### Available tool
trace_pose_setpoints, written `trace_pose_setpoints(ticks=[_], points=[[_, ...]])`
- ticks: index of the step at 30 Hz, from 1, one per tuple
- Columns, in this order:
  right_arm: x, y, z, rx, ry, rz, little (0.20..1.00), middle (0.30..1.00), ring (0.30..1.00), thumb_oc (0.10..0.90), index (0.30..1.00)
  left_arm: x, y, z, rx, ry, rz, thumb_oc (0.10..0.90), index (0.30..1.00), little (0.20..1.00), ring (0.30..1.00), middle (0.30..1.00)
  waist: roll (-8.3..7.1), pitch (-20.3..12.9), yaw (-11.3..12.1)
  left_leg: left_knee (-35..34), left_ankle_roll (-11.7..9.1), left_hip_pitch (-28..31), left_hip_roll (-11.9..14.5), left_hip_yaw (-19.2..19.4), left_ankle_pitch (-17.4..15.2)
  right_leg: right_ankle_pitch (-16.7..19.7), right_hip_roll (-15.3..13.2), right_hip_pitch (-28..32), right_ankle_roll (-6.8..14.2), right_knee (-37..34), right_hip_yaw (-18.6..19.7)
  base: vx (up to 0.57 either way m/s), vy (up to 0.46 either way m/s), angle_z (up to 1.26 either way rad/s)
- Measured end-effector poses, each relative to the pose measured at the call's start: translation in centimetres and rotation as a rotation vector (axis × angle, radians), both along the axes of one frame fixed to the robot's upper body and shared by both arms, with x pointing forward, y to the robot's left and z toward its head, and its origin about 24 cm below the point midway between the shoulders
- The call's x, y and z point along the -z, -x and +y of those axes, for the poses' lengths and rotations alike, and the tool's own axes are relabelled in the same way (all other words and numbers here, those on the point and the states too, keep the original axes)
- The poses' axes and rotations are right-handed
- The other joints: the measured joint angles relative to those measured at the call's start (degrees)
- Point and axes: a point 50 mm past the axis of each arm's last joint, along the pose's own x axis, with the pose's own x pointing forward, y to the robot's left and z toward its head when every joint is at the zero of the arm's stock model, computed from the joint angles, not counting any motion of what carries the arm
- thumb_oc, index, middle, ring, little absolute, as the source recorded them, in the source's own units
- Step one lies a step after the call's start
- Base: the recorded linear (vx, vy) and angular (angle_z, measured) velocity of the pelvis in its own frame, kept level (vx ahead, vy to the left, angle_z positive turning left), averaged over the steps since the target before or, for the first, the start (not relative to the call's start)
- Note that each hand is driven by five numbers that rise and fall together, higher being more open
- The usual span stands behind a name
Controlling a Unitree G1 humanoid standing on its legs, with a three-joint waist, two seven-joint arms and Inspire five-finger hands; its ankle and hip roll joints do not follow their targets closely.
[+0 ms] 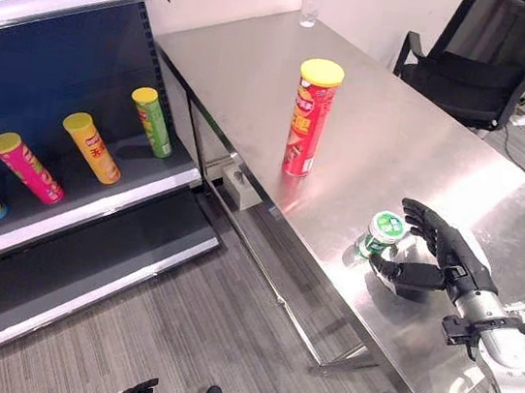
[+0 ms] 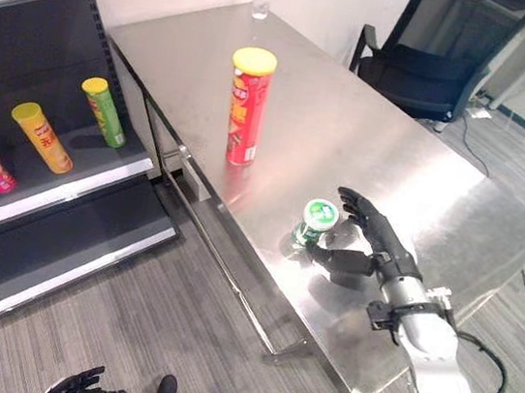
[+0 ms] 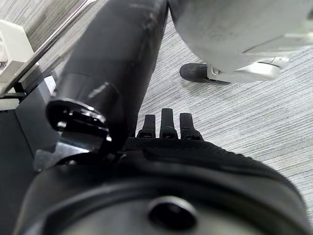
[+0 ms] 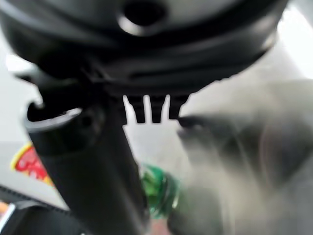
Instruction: Put the goods on the table back onto the shelves and tidy them up.
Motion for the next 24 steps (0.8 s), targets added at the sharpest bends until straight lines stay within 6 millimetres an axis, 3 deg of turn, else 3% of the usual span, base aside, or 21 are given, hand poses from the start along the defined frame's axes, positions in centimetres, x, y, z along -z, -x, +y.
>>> trace_pose_setpoints(ticks=[13,14,24], points=[[0.1,-0.3,0.6,-0.016,-0.075,-0.012,0.9,0.9,0.9,0.8,0.9,-0.2,-0.4,0.4,-0.001,-0.018,-0.008,0.8,0.9,0.9,0.9,0.9,-0.86,0.49,1.27,0.06,0.14,-0.23,-0.56,-0.48,0.18,-0.07,-0.48,0.05,0.09,0.0,-0.32,0.01,-0.001,0.02],[0.1,-0.4,0.8,-0.019,-0.065,-0.012,0.3,0.3,0.3,0.4,0.3,-0.2,-0.4,0.4,-0.002,-0.019,-0.008,0.8,0.9,0.9,0.9,0.9,-0.92,0.52,1.28,0.05,0.03,-0.22,-0.59,-0.78,0.27,-0.07,-0.47,0.18,0.1,0.0,-0.73,0.03,-0.005,0.08],[0.4,-0.6,1.2,-0.004,-0.033,-0.019,0.3,0.3,0.3,0.4,0.3,-0.3,-0.4,0.8,-0.031,-0.027,-0.015,0.8,0.9,0.9,0.9,0.9,-2.13,0.86,2.84,0.08,-0.41,-0.7,-0.69,-3.1,0.93,-0.18,-0.13,0.83,0.23,0.0,-3.04,-0.01,-0.02,0.12]])
